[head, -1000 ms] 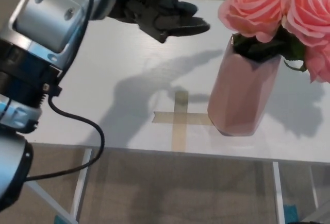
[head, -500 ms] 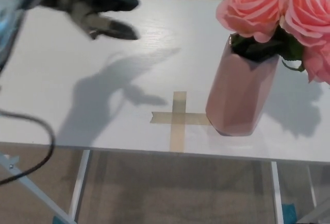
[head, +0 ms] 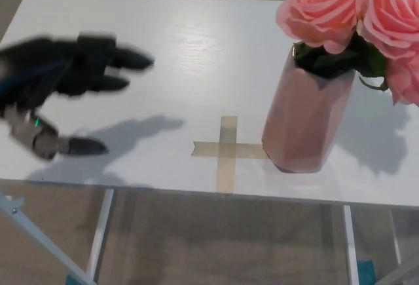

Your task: Use the left hand to pick up the rose and then lift and insert it into the pink vase.

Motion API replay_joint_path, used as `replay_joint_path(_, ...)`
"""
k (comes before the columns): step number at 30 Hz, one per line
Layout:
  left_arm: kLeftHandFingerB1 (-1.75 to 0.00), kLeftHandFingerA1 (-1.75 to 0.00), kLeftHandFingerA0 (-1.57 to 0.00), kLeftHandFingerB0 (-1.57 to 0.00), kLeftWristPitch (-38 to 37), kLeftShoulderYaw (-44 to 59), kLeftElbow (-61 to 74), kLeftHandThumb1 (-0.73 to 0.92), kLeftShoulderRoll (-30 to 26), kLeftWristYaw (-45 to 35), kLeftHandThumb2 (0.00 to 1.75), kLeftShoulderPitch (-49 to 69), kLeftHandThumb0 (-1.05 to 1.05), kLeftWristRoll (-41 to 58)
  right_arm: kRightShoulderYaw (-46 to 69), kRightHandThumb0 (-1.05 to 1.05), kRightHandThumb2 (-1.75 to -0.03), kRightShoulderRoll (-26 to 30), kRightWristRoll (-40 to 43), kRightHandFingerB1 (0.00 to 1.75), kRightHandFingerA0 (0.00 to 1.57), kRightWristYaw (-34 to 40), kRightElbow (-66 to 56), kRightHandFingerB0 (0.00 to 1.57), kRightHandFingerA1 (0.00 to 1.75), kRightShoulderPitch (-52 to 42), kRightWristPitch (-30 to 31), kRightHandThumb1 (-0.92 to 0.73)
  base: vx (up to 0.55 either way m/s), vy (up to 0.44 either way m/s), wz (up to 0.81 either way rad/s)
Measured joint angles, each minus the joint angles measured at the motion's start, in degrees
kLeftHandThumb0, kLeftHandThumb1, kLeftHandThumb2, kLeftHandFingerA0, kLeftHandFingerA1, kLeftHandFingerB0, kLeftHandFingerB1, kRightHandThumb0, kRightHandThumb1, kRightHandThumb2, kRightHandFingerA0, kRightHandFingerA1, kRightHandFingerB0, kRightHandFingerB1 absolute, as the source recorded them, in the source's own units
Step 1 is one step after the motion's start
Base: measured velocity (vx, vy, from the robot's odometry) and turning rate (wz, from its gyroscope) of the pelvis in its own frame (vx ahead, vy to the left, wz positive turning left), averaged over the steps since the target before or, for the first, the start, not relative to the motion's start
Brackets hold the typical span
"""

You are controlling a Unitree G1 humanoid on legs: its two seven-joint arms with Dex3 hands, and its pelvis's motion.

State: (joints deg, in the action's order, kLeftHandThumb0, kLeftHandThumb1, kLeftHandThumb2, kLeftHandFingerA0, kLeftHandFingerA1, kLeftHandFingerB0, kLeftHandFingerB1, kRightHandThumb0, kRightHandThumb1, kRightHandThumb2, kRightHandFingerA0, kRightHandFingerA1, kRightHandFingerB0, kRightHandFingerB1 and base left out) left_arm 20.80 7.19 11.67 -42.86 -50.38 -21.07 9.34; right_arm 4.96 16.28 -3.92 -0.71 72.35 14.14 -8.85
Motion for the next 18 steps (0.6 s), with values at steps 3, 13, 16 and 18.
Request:
replay_joint_path(3, -0.49, -0.55, -0.5, -0.42, -1.6, 4.0, 2.4, 0.54, 2.6, -0.1, 0.92, 8.6, -0.64, 0.9, 0.0, -0.35, -0.58, 0.0, 0.0, 0.44, 0.71, 0.1, 0.1, 0.6, 0.5, -0.2, 0.0, -0.63, 0.0, 0.0, 0.0)
replay_joint_path(13, -0.36, -0.4, -0.54, -0.45, -7.9, 8.2, 0.2, 0.57, 9.8, -0.8, 0.6, 33.9, -0.7, 2.1, 0.2, -0.36, -0.58, 0.1, 0.0, 0.44, 0.7, 0.4, 0.6, 0.59, 0.49, -2.4, 0.0, -0.63, 0.0, 0.0, 0.0)
replay_joint_path(16, -0.44, -0.48, -0.35, -0.29, -10.9, 5.2, -6.8, 0.47, 10.6, 2.0, 0.86, 37.8, -0.68, -0.9, 0.6, -0.37, -0.59, 0.1, 0.0, 0.44, 0.7, 0.4, 1.1, 0.58, 0.5, -3.7, 0.0, -0.63, 0.0, 0.0, 0.0)
replay_joint_path(18, -0.44, -0.48, -0.35, -0.29, -11.9, 3.2, -11.3, 0.47, 10.9, 3.9, 0.86, 38.1, -0.68, -2.6, 0.7, -0.37, -0.59, 0.1, 0.0, 0.44, 0.7, 0.4, 1.4, 0.58, 0.5, -4.1, 0.0, -0.63, 0.0, 0.0, 0.0)
